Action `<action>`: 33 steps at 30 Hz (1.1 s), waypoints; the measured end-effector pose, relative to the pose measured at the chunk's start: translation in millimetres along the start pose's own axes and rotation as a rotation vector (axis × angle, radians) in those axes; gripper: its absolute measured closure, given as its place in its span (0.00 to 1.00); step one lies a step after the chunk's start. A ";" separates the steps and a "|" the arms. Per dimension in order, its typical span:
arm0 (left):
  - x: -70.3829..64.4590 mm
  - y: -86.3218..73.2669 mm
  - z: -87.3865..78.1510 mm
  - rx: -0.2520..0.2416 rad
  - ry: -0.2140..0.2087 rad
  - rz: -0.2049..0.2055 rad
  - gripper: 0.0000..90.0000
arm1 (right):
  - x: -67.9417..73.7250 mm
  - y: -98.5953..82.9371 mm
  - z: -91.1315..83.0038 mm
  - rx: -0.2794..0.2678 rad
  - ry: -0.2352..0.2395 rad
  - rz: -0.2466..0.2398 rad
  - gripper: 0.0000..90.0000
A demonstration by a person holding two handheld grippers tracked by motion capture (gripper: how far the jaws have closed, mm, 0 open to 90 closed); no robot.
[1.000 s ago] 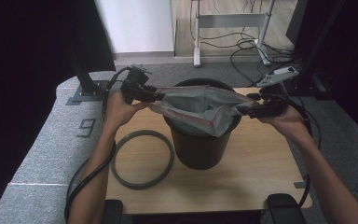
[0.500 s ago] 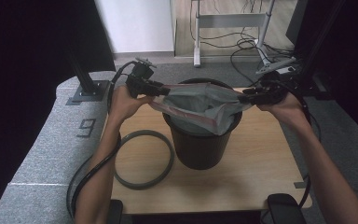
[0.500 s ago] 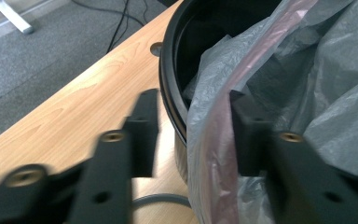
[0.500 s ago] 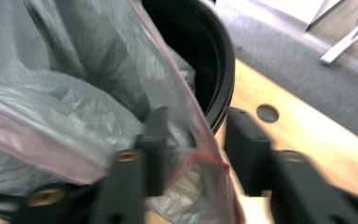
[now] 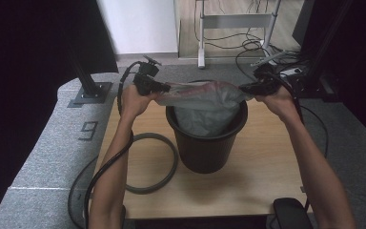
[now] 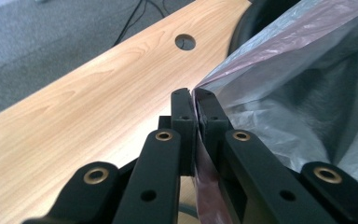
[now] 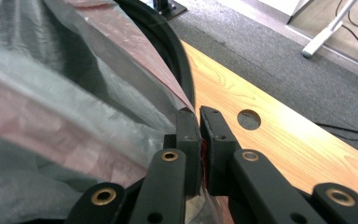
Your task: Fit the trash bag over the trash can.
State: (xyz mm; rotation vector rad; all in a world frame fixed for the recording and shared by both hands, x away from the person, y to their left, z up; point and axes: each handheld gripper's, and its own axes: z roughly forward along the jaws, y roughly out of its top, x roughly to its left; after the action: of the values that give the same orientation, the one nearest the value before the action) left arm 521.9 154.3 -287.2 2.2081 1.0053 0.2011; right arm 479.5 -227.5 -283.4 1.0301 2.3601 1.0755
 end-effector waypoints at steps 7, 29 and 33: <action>2.2 0.9 19.6 0.034 -0.014 0.003 0.95 | -7.6 1.5 15.5 0.055 -0.032 0.010 0.95; -5.1 -0.2 31.6 0.059 -0.004 0.055 0.99 | -18.7 -9.2 41.6 0.152 -0.042 0.047 0.96; -3.4 -4.8 32.8 0.090 0.008 0.056 0.99 | -14.7 -5.7 43.1 0.141 -0.028 0.028 0.96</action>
State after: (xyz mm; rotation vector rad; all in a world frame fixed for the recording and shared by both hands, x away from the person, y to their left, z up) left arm 529.8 136.7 -314.4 2.3205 0.9743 0.1941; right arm 511.1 -219.1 -315.6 1.1226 2.4339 0.9089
